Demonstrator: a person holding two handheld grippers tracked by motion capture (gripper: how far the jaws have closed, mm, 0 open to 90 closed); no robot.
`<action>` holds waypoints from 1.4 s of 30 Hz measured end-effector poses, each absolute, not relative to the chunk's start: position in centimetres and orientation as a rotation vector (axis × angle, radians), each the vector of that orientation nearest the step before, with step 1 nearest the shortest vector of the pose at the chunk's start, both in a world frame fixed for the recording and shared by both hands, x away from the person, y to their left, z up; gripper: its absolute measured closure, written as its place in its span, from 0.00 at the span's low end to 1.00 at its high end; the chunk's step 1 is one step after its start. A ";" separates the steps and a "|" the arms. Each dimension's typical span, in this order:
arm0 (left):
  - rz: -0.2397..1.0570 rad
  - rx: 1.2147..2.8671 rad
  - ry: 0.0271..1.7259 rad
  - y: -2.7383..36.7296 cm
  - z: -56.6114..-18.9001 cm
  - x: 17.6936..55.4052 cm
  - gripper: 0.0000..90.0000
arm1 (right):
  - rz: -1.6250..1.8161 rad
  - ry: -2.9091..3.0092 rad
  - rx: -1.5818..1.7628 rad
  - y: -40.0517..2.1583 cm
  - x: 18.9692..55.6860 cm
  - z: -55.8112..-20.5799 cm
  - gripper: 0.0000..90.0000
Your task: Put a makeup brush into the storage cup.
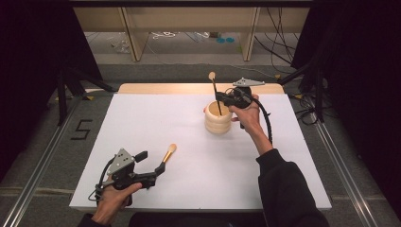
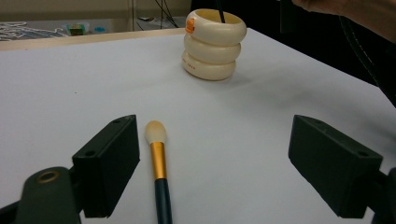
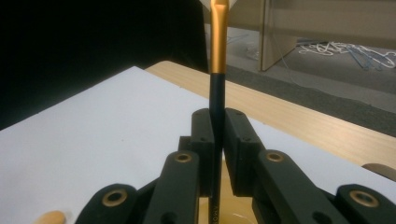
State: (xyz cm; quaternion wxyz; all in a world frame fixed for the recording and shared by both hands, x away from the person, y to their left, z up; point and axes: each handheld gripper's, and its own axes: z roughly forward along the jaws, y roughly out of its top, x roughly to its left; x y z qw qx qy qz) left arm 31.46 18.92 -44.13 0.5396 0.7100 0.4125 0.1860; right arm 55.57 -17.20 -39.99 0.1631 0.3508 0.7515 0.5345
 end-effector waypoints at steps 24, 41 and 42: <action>0.434 1.682 0.975 19.0 -44.1 31.5 0.18 | 1.520 2.155 1.007 -17.2 54.8 -41.2 0.92; 0.443 1.676 0.986 19.0 -44.1 31.5 0.18 | 1.423 2.086 1.098 -17.3 53.5 -40.0 0.34; 0.440 1.674 0.983 19.0 -44.1 31.5 0.18 | 1.419 2.086 1.087 -17.4 53.4 -39.9 0.33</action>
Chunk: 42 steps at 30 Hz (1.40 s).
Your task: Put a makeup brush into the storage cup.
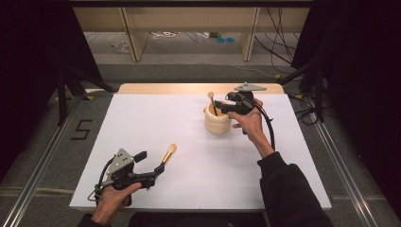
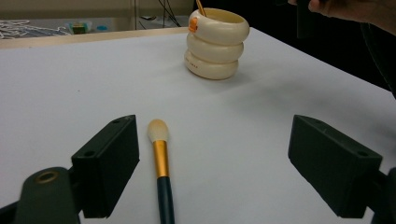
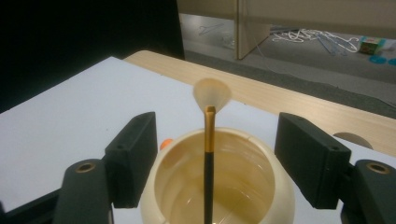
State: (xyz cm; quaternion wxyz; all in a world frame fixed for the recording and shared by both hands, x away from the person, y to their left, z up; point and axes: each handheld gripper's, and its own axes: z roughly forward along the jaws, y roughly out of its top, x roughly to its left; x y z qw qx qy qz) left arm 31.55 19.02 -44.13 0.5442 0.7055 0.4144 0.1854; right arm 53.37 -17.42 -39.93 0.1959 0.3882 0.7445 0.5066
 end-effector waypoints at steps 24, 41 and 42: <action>0.446 1.684 0.991 19.0 -44.1 31.5 0.18 | 1.404 2.084 1.081 -18.0 49.3 -38.9 0.24; 0.446 1.678 1.007 19.0 -44.1 31.7 0.18 | 1.383 2.087 1.023 -18.5 46.7 -39.3 0.24; 0.441 1.675 1.005 19.0 -44.2 31.7 0.18 | 1.378 2.087 1.010 -18.6 46.6 -39.3 0.24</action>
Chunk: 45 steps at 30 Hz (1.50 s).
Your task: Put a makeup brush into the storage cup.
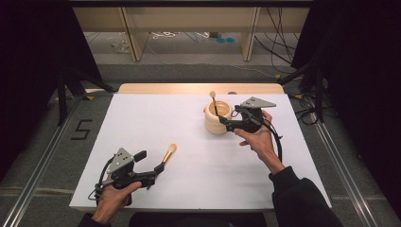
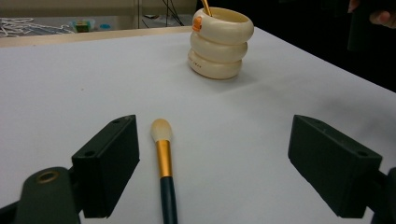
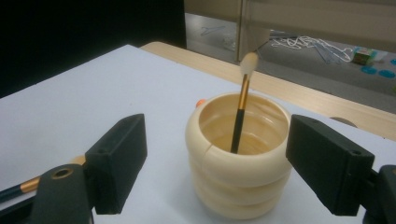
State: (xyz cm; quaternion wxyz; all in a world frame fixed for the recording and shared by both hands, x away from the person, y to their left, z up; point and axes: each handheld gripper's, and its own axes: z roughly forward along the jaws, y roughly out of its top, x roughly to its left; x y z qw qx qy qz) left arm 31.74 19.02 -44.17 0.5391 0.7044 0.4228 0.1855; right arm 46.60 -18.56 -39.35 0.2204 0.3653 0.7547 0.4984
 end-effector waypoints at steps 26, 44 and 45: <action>0.438 1.689 1.005 18.8 -44.2 32.2 0.18 | 1.403 2.119 1.060 -20.3 42.5 -41.1 0.21; 0.442 1.690 0.998 19.0 -44.2 31.8 0.18 | 1.448 2.113 1.038 -20.8 39.5 -41.3 0.21; 0.442 1.691 0.998 19.0 -44.2 31.8 0.18 | 1.450 2.115 1.044 -20.9 39.4 -41.4 0.21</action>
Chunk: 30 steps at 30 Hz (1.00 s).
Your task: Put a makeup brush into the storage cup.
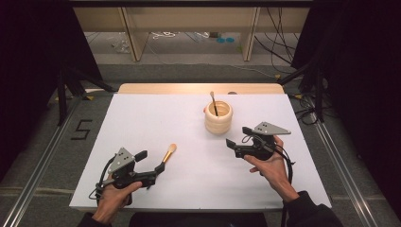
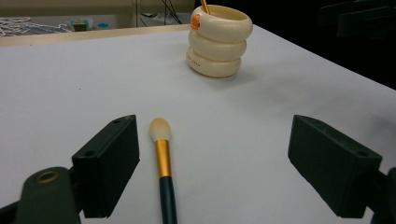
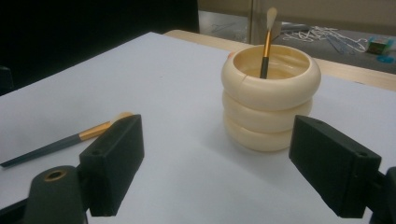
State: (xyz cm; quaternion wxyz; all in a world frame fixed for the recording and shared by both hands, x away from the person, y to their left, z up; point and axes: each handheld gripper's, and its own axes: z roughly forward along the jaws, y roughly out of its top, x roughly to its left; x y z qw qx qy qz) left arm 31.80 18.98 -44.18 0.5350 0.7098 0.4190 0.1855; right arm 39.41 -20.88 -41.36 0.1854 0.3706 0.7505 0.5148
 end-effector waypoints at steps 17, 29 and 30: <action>0.449 1.690 0.999 19.1 -44.2 31.7 0.18 | 1.476 2.124 1.054 -21.8 37.2 -42.0 0.18; 0.449 1.690 1.003 19.1 -44.2 31.6 0.18 | 1.481 2.137 1.045 -22.0 36.1 -42.4 0.18; 0.450 1.690 1.002 19.1 -44.2 31.6 0.18 | 1.476 2.147 1.036 -22.0 36.0 -42.4 0.18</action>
